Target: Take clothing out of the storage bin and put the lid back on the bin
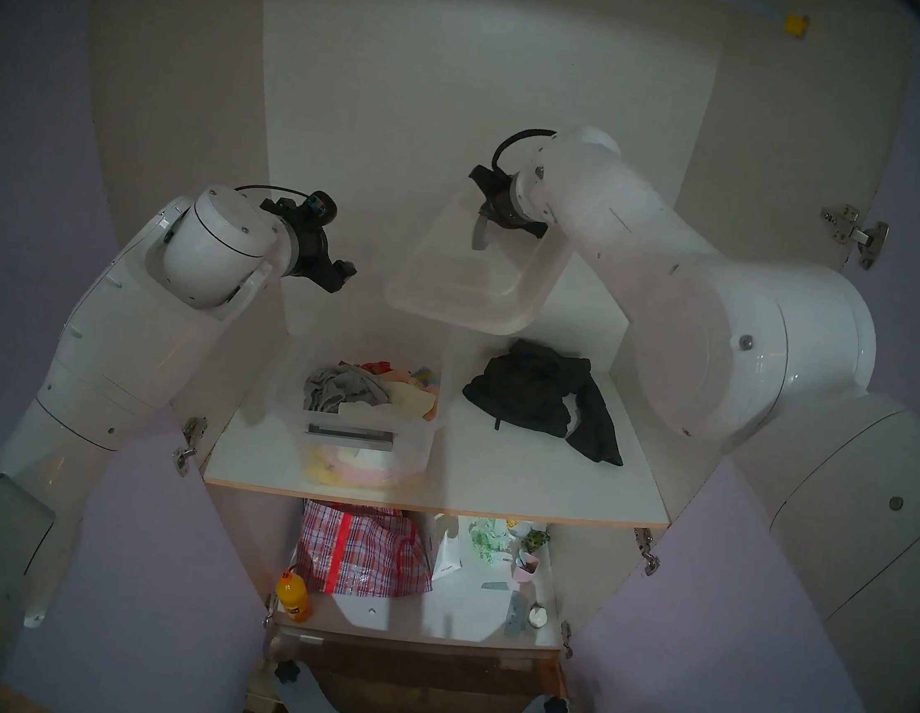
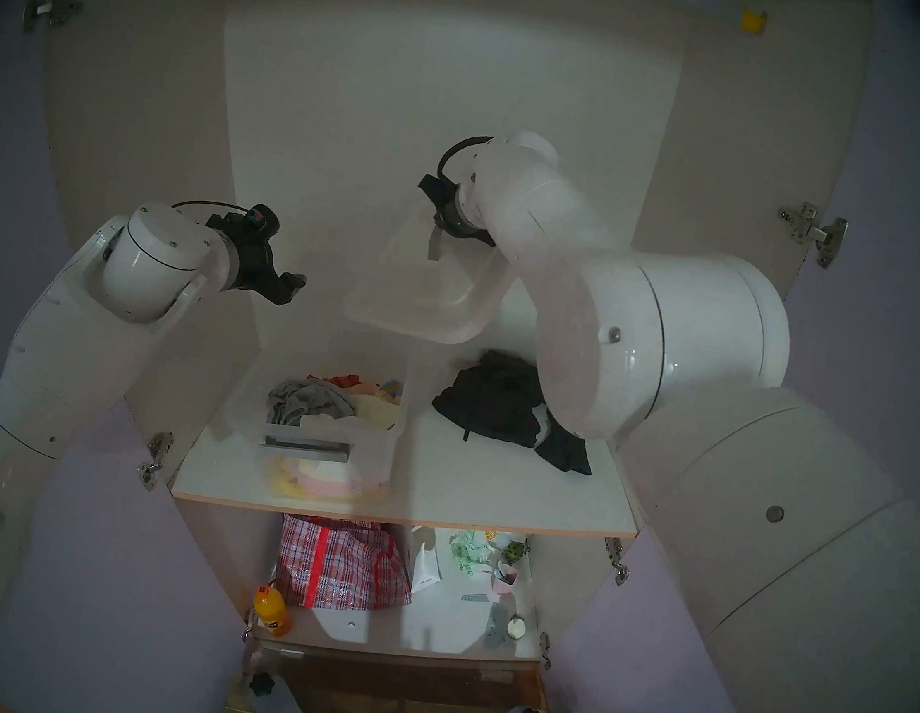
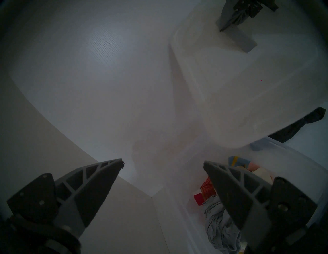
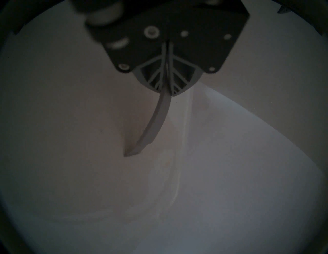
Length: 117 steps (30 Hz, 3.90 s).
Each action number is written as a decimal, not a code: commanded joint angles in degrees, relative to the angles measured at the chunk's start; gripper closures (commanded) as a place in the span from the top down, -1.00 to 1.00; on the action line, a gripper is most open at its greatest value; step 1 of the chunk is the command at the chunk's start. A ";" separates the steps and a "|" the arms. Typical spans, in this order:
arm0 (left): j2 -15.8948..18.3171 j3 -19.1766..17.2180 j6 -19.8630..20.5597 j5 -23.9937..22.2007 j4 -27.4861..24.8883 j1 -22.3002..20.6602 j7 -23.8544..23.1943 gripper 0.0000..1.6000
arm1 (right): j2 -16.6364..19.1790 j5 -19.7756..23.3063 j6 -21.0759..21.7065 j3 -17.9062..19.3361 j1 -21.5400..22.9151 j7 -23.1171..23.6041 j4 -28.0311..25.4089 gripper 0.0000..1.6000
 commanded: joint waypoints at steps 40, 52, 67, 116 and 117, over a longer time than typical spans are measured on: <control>-0.01 -0.63 -0.37 0.01 -0.98 -1.50 0.25 1.00 | -10.32 -2.31 3.45 -3.32 -11.85 14.26 0.05 -1.00; 0.02 -0.49 -0.33 0.02 -0.83 -1.32 0.32 1.00 | -8.88 -2.33 2.99 -2.75 -11.90 13.31 0.32 -1.00; 0.05 -0.35 -0.33 0.01 -0.78 -1.25 0.48 1.00 | -8.46 -4.47 1.03 -4.28 -13.75 9.68 1.32 1.00; 0.11 -0.25 -0.34 -0.09 -0.81 -1.24 0.94 1.00 | 5.70 -13.33 -3.82 -15.16 -8.85 15.21 -3.92 1.00; 0.11 -0.24 -0.34 -0.09 -0.79 -1.22 0.95 1.00 | 6.29 -14.18 -4.81 -16.64 -8.82 14.94 -4.17 1.00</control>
